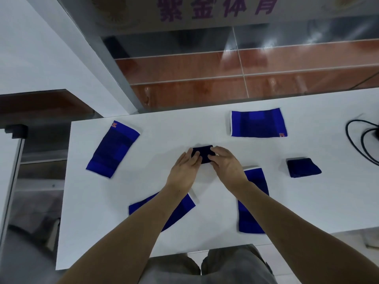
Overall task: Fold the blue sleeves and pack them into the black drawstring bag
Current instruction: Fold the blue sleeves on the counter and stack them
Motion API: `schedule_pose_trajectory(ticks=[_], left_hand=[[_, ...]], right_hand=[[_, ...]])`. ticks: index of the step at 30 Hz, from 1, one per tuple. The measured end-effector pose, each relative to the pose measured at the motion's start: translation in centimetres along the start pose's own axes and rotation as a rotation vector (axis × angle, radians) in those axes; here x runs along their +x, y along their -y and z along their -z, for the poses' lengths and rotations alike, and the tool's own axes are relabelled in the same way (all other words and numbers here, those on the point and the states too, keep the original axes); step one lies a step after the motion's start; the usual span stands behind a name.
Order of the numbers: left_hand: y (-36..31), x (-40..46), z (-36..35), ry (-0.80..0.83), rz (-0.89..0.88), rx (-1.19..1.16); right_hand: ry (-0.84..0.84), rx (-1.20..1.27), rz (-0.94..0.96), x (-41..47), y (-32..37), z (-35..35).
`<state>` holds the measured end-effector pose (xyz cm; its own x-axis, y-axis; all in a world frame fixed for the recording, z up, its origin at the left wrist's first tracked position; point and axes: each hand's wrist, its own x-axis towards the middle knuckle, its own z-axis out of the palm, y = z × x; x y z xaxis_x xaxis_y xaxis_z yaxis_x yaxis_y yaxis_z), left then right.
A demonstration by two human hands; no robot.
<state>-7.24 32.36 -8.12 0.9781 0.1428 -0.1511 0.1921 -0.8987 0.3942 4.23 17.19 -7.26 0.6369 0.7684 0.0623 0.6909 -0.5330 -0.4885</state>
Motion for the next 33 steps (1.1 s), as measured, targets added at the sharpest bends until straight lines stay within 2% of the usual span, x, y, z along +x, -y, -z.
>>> schedule_pose_trajectory(ticks=[2,6,9,13,20,26,33], left_hand=[[0.1,-0.8,-0.7,-0.017,-0.095,0.08],[0.5,-1.7,-1.3,0.001,-0.148,0.181],[0.4,-1.2,-1.3,0.131,-0.111,0.198],[0.2,-0.6,-0.9,0.212,-0.051,0.176],[0.3,-0.3,0.1,0.256,-0.048,0.205],[-0.1,0.0,0.3,0.254,-0.034,0.187],[0.4,-0.8,0.4,0.236,-0.068,0.19]], right_hand=[[0.006,-0.076,0.082,-0.1,-0.2,-0.1],[0.086,-0.115,0.11,-0.6,-0.8,-0.5],[0.123,-0.087,0.086,-0.7,-1.0,-0.6],[0.157,-0.086,0.045,-0.1,-0.7,-0.5],[0.241,-0.056,0.004,0.0,-0.7,-0.6],[0.376,-0.138,-0.029,0.8,-1.3,-0.9],[0.168,-0.113,0.013,0.1,-0.5,-0.2]])
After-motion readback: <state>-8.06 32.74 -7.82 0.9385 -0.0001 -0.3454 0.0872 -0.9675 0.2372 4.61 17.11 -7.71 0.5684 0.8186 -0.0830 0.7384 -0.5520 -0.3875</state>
